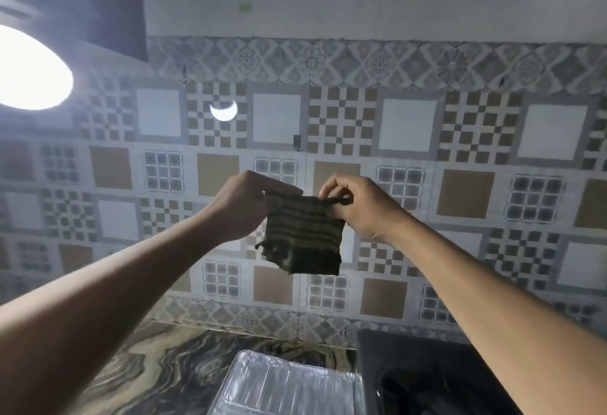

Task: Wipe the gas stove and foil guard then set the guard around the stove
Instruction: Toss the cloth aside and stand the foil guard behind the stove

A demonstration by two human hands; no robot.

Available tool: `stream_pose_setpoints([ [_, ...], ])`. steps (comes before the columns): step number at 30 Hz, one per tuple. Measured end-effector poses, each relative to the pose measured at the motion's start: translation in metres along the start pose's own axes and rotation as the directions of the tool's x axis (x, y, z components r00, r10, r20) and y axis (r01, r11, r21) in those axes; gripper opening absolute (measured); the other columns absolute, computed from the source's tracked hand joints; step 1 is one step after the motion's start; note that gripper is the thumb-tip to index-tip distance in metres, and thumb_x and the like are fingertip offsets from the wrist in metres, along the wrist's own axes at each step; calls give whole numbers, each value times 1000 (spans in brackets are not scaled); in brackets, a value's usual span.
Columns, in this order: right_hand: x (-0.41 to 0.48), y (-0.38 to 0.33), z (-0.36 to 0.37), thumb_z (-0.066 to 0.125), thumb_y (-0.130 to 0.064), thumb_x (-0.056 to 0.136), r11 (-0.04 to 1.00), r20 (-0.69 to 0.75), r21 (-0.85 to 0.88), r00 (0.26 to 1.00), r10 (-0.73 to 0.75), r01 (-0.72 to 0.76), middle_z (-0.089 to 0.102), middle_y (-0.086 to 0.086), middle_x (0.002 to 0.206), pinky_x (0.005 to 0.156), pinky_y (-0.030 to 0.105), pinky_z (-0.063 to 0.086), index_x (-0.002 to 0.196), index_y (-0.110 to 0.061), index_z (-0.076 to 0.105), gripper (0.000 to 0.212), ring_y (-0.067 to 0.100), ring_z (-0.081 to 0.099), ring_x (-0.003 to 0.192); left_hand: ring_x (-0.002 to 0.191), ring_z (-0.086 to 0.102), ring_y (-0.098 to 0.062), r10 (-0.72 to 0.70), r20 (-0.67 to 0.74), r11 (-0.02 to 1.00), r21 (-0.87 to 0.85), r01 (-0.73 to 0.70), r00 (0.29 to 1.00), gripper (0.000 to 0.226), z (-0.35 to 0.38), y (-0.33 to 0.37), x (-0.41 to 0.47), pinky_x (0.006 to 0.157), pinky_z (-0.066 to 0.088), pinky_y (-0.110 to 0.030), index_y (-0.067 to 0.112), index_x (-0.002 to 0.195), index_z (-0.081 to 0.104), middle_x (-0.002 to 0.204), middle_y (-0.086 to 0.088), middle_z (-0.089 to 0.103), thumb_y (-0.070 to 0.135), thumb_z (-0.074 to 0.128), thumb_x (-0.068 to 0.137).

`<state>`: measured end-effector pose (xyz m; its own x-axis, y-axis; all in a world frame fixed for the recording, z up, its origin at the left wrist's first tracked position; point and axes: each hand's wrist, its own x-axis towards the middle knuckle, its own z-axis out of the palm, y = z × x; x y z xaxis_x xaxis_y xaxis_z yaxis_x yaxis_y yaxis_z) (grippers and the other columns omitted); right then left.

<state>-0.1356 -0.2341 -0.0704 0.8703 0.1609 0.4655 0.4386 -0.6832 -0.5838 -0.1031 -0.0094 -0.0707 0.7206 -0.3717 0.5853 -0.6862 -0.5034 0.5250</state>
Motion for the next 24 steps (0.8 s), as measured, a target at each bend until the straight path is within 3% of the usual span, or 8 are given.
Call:
stream_pose_setpoints([
  [5, 70, 18, 1, 70, -21, 92, 998, -18, 6, 998, -63, 63, 68, -13, 99, 70, 17, 41, 99, -28, 70, 10, 3, 59, 92, 95, 67, -7, 5, -83, 999, 49, -1, 997, 27, -2, -33, 56, 76, 54, -22, 32, 108, 76, 114, 9, 72, 13, 67, 91],
  [10, 126, 39, -1, 66, -20, 95, 990, -99, -97, 989, -108, 98, 65, -16, 105, 70, 13, 35, 107, -30, 71, 17, -1, 54, 91, 82, 62, 3, 113, -84, 978, 185, -96, 990, 24, -1, -58, 115, 64, 41, -4, 31, 111, 75, 109, 13, 73, 20, 65, 93],
  [12, 148, 46, 0, 64, -15, 96, 979, -141, -164, 979, -147, 123, 65, -12, 108, 72, 11, 36, 110, -28, 71, 21, 4, 55, 95, 84, 66, -4, 209, -85, 946, 269, -180, 974, 23, -1, -68, 136, 69, 53, -18, 31, 111, 75, 106, 8, 73, 21, 63, 95],
  [14, 169, 52, 0, 62, -11, 96, 953, -180, -261, 962, -207, 156, 67, -6, 115, 79, 16, 45, 113, -25, 71, 24, 10, 57, 102, 89, 69, -14, 318, -101, 893, 366, -262, 943, 24, 0, -79, 157, 75, 59, -33, 29, 112, 75, 108, 1, 73, 17, 63, 95],
  [17, 196, 58, 2, 59, -9, 96, 899, -251, -395, 920, -301, 187, 64, -1, 116, 89, 30, 51, 114, -23, 71, 26, 17, 59, 104, 88, 69, -21, 405, -119, 836, 451, -314, 907, 24, 2, -89, 182, 74, 59, -31, 23, 113, 76, 108, -6, 71, 16, 67, 92],
  [20, 214, 64, 5, 55, -8, 97, 822, -264, -527, 879, -398, 214, 59, 3, 112, 80, 38, 54, 116, -17, 70, 26, 23, 60, 97, 81, 69, -27, 461, -138, 782, 530, -328, 877, 27, 5, -100, 200, 67, 59, -38, 24, 114, 76, 108, -9, 69, 13, 68, 90],
  [24, 216, 78, 12, 60, 0, 93, 680, -221, -679, 807, -548, 277, 57, 8, 101, 57, 43, 55, 115, -11, 71, 26, 27, 58, 81, 79, 71, -32, 512, -130, 698, 638, -323, 849, 32, 13, -116, 206, 68, 59, -43, 23, 114, 75, 106, -12, 70, 10, 73, 85],
])
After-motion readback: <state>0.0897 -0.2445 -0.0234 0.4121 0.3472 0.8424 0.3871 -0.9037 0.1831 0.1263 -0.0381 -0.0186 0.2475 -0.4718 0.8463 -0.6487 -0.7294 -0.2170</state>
